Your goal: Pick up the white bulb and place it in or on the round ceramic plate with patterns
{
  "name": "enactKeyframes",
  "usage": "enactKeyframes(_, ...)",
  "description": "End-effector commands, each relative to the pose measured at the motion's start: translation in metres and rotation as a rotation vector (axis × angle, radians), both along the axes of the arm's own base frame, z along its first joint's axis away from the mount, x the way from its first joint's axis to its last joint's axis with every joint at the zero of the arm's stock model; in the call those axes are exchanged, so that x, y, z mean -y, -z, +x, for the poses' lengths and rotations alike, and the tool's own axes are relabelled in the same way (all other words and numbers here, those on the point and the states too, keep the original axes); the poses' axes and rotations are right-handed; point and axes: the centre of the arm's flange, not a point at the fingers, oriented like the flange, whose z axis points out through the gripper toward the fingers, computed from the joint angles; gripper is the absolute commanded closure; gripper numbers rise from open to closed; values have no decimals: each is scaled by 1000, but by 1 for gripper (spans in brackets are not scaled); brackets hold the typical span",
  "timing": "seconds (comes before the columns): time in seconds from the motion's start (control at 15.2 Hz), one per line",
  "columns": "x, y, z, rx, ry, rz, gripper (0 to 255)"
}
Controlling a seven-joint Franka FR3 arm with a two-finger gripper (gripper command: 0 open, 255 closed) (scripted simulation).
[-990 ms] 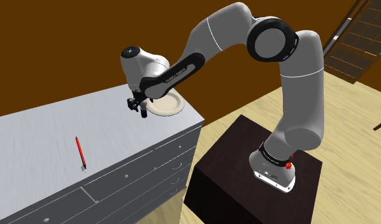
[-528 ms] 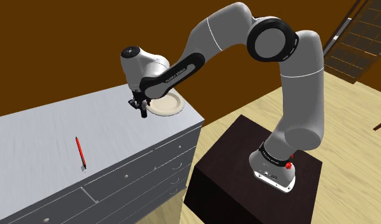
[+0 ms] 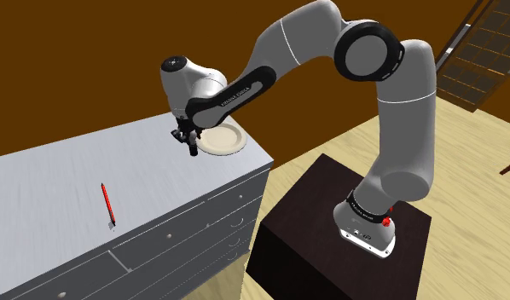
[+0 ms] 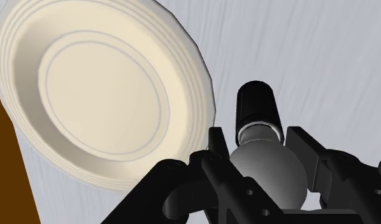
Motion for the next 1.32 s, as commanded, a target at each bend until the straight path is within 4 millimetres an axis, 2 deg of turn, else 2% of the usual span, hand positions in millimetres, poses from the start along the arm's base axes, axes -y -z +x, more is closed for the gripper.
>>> enactKeyframes(0.0, -1, -11, -1, 0, 0, 0, 255)
enactKeyframes(0.79, -1, -71, -1, 0, 0, 0, 255)
enactKeyframes(1.25, 91, -84, -2, 0, 0, 0, 255)
